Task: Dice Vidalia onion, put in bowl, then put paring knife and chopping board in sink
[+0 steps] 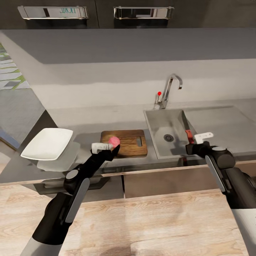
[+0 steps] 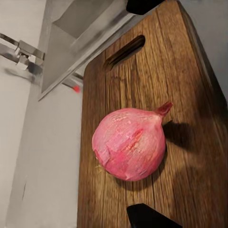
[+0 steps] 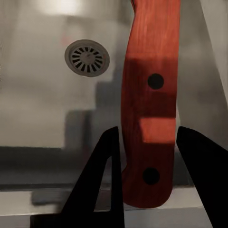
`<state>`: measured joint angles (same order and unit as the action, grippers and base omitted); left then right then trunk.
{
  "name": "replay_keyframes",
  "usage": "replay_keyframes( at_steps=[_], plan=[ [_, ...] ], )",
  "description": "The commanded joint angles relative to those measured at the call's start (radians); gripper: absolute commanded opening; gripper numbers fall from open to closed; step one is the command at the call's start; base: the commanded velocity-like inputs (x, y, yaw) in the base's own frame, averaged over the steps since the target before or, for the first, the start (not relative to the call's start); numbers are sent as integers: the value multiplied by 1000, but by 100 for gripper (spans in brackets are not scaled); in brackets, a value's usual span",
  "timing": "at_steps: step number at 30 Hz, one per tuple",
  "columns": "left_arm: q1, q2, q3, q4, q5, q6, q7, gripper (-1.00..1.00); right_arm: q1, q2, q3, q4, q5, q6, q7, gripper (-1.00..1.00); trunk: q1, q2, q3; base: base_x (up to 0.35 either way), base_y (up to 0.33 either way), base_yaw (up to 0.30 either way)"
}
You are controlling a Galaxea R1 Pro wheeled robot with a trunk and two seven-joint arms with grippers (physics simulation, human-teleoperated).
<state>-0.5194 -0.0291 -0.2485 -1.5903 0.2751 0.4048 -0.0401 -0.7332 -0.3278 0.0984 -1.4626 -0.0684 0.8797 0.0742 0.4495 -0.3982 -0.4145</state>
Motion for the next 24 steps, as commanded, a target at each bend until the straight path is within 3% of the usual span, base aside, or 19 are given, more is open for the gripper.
replay_keyframes(
  at_steps=[1, 5, 8, 13, 16, 19, 21, 24],
  plan=[
    [-1, 0, 5, -1, 6, 6, 1, 100, 5, 0, 4, -1, -6, -12, -7, -100, 1, -2, -2, 0, 0, 0],
    [-1, 1, 13, -1, 6, 6, 4, 100, 18, 1, 7, -2, -7, -56, -10, -100, 1, -2, -2, 0, 0, 0],
    [-1, 1, 16, 0, 6, 6, 5, 100, 46, 1, 9, -13, -6, -146, -10, -100, 1, -2, -2, 0, 0, 0],
    [-1, 1, 17, 0, 6, 6, 5, 100, 54, 1, 10, -15, -7, -167, -2, -100, 1, -2, -2, 0, 0, 0],
    [-1, 1, 17, 0, 6, 6, 5, 100, 57, 1, 9, -16, -6, -171, 43, -100, 1, -2, -2, 0, 0, 0],
    [-1, 1, 16, 0, 6, 6, 5, 100, 58, 0, 2, -16, -5, -172, 134, -100, 1, -2, -2, 0, 0, 0],
    [-1, 1, 16, 0, 6, 6, 5, 100, 58, 0, -25, -16, -5, -171, 212, -100, 1, -2, -2, 0, 0, 0],
    [-1, 1, 17, 0, 6, 7, 5, 100, 58, -1, -49, -16, -5, -171, 249, -100, 1, -2, -2, -24, 23, 0]
  ],
)
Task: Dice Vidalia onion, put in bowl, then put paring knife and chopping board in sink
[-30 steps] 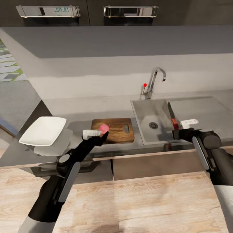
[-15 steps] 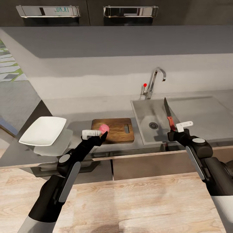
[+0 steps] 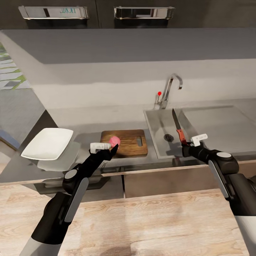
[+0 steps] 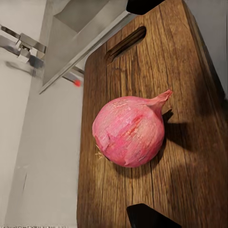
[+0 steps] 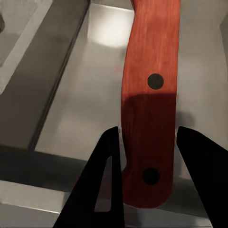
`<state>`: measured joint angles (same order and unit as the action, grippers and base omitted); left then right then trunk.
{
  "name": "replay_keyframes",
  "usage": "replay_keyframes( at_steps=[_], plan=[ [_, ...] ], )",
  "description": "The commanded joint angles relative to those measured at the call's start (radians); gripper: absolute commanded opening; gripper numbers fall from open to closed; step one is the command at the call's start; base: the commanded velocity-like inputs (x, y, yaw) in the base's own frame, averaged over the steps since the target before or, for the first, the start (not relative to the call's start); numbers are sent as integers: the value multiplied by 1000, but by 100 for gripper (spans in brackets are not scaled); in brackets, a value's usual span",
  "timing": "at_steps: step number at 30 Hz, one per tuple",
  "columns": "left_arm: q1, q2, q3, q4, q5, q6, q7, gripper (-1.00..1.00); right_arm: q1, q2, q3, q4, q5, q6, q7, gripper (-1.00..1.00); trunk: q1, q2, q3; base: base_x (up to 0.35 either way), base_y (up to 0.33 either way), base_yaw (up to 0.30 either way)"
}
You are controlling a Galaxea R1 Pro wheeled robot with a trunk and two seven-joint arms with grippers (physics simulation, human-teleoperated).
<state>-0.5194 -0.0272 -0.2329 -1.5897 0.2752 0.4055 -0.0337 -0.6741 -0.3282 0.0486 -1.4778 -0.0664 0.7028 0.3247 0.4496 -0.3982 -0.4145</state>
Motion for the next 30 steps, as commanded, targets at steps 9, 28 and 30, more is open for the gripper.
replay_keyframes(
  at_steps=[9, 28, 30],
  plan=[
    [-1, 0, 2, -1, 6, 7, -2, 100, -1, -2, -68, -1, -7, 6, 68, -100, 0, -2, 1, -165, 197, -34],
    [-1, -2, -2, -1, 6, 10, -2, 100, -1, -3, -119, -1, -7, 7, 136, -100, 0, -2, 6, -12, 194, -138],
    [-1, -2, -1, -1, 6, 10, -2, 100, -1, -3, -119, -1, -7, 7, 141, -100, 0, -2, 6, 0, 299, -142]
  ],
)
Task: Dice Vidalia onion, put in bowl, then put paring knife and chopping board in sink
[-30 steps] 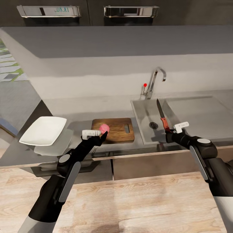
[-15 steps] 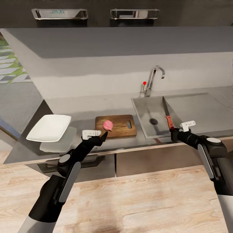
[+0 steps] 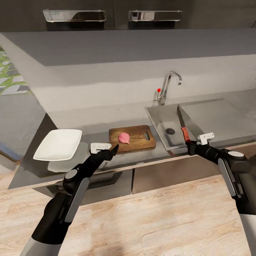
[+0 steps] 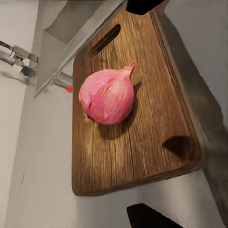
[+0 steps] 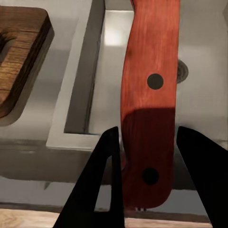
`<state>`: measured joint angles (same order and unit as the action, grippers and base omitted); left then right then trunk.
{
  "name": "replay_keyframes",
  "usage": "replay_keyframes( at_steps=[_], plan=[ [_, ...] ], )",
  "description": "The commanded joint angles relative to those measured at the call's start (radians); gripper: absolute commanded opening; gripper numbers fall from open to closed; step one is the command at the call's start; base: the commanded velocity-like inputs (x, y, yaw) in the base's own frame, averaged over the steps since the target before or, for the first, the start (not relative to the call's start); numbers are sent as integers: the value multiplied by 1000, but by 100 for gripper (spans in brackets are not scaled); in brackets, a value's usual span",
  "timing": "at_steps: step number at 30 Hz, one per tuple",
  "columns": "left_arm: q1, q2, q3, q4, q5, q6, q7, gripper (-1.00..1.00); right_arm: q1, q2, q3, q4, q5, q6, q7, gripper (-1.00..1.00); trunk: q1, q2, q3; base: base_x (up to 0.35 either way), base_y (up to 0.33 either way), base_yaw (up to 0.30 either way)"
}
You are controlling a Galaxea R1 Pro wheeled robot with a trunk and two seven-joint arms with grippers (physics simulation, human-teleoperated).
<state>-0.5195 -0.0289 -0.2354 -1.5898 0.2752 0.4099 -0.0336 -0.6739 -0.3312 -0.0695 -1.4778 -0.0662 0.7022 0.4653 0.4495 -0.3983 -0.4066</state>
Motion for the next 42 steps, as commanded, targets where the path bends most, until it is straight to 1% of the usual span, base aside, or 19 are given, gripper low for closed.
replay_keyframes(
  at_steps=[1, 7, 17, 23, 34, 40, 41, 42],
  plan=[
    [-1, 0, 1, -1, 5, 6, -2, 100, -1, 0, -1, -1, -7, 8, 2, -100, 1, -2, -2, 0, 306, -89],
    [-1, 0, 1, -1, 5, 5, -2, 100, -1, 0, -1, -1, -7, 8, 5, -100, 1, -2, -2, 121, 226, -16],
    [-1, 0, -1, -1, 5, 4, -2, 100, -1, 0, 0, -1, -7, 8, 6, -100, 1, -2, -2, 20, 14, 0],
    [-1, 0, 0, -1, 5, 4, -3, 100, -1, 0, 0, -1, -7, 8, 6, -100, 1, -2, -2, 108, 148, 0],
    [-1, 0, -1, -1, 5, 4, -3, 100, -1, 0, 1, -1, -7, 8, 6, -100, 1, -2, -2, 6, 9, 0],
    [-1, 0, -1, -1, 5, 4, -3, 100, -1, 0, -18, -1, -6, 8, 6, -100, 1, -2, -2, 0, 0, 0],
    [5, -5, 5, -7, 11, 10, -8, 100, 5, -6, -24, -7, -11, 6, 12, -100, 1, -2, -2, 0, 0, 0],
    [11, -5, 7, -12, 17, 16, -8, 100, 10, -12, -28, -11, -16, 6, 17, -100, 1, -2, -2, 0, 0, 0]
  ],
)
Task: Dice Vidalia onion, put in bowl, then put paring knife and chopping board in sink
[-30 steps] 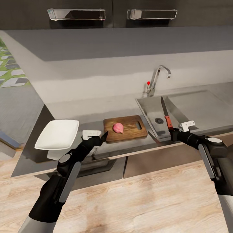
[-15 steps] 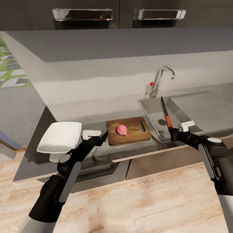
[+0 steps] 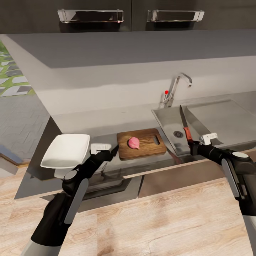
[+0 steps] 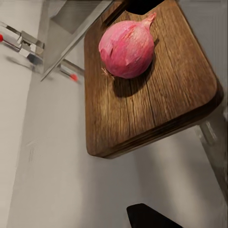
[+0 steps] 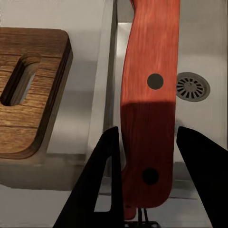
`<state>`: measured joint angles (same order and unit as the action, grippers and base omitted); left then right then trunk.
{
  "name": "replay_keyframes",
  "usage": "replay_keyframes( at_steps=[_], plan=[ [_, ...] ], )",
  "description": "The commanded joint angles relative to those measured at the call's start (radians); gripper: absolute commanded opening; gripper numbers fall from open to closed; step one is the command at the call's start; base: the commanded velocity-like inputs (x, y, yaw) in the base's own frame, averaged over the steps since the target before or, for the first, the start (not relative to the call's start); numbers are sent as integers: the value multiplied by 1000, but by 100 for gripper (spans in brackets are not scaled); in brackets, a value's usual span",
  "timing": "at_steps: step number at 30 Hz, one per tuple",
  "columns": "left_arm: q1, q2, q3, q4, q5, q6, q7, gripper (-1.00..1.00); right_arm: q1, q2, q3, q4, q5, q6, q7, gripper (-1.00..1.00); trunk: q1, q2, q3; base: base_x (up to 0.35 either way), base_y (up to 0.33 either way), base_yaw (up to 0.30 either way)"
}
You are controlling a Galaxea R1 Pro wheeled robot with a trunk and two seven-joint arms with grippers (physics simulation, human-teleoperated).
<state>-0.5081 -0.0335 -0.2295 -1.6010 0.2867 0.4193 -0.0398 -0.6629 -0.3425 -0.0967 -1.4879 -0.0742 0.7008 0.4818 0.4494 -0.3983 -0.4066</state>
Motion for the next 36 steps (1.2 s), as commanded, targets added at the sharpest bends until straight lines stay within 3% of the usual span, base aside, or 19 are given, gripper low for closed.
replay_keyframes(
  at_steps=[1, 14, 20, 24, 36],
  plan=[
    [5, 0, 1, -7, 11, 12, -2, 100, 5, -6, -1, -3, -13, 8, 0, -100, 1, -2, -2, 0, 0, 0],
    [77, 5, 0, 19, 12, 71, -3, 100, 78, -23, 0, 16, -29, 29, 1, -100, 1, -2, -2, 0, 0, 0],
    [78, 0, 2, 18, 11, 105, -16, 100, 112, -23, 0, 17, -29, 29, 0, -100, 1, -2, -2, 0, 0, 7],
    [67, -20, 8, 16, 11, 128, -38, 100, 126, -23, 0, 17, -29, 29, 0, -100, 1, -2, -2, 0, 0, 93],
    [-1, -26, 32, 13, 12, 195, -106, 100, 126, -23, -3, 17, -29, 28, 0, -100, 1, -2, -2, 0, 0, 117]
  ],
)
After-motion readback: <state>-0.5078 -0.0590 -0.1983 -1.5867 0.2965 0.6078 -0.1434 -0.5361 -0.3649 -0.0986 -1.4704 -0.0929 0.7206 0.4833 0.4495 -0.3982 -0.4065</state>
